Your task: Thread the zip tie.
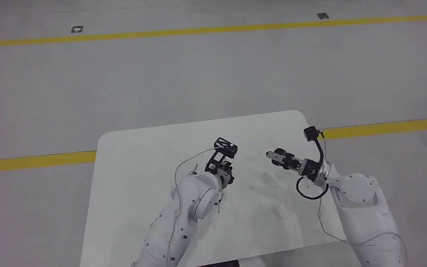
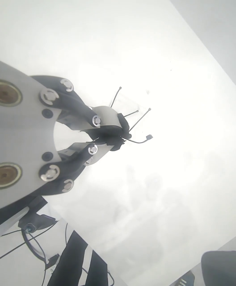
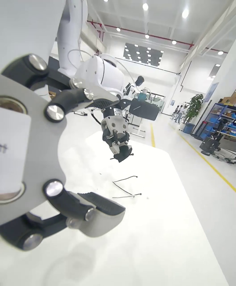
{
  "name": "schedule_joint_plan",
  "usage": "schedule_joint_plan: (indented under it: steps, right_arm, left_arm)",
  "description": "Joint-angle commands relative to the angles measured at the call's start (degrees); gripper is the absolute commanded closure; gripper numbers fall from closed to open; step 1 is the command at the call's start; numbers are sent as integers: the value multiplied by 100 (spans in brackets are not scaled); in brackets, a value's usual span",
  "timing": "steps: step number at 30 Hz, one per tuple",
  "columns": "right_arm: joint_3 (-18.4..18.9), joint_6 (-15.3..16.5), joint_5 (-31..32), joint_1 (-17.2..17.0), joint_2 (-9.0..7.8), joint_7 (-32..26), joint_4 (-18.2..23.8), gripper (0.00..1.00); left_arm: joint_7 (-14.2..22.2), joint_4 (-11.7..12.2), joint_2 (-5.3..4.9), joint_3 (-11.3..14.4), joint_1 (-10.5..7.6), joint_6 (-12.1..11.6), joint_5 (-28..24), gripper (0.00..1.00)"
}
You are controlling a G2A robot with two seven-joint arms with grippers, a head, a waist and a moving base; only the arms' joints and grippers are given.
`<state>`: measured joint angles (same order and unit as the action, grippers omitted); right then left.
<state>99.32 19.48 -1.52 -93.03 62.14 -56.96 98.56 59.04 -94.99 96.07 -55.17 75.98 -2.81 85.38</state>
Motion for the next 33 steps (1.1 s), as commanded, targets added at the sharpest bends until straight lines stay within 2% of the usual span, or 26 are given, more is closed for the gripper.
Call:
schedule_joint_plan:
  steps: [1,3,8,11,19,21,23,27,31,33]
  right_arm:
    - [-49,-17,-16,-2,2,21,19,0]
    - [-210,-50,-99,65,-3,-163,-86,0]
    - [-597,-154,-249,509,-25,-625,-655,0]
    - [-747,-162,-382,726,-32,-753,-958,0]
    - [-753,-157,-506,776,-33,-773,-1031,0]
    - [-829,-161,-275,765,-37,-668,-981,0]
    - [-962,-146,-95,800,-37,-564,-937,0]
    - [-1105,-124,-128,887,-41,-524,-1018,0]
    - [-1149,-37,-714,948,-51,-781,-1274,0]
    - [-1141,0,-1044,975,-59,-984,-1420,0]
  left_arm:
    - [-161,44,-13,-37,32,-64,-212,100]
    - [-161,56,-36,-108,23,-325,-549,100]
    - [-50,-14,-128,-386,32,-938,-1414,100]
    - [-1,-32,-183,-449,32,-1097,-1580,100]
    - [-41,-18,-203,-450,34,-1153,-1653,100]
    - [-182,45,-221,-406,57,-1125,-1660,100]
    - [-160,73,-243,-366,31,-1130,-1725,100]
    - [-104,128,-286,-436,6,-1263,-2330,100]
    - [-49,213,-367,-554,-12,-1667,-2989,100]
    - [-21,226,-409,-562,-23,-1667,-3268,100]
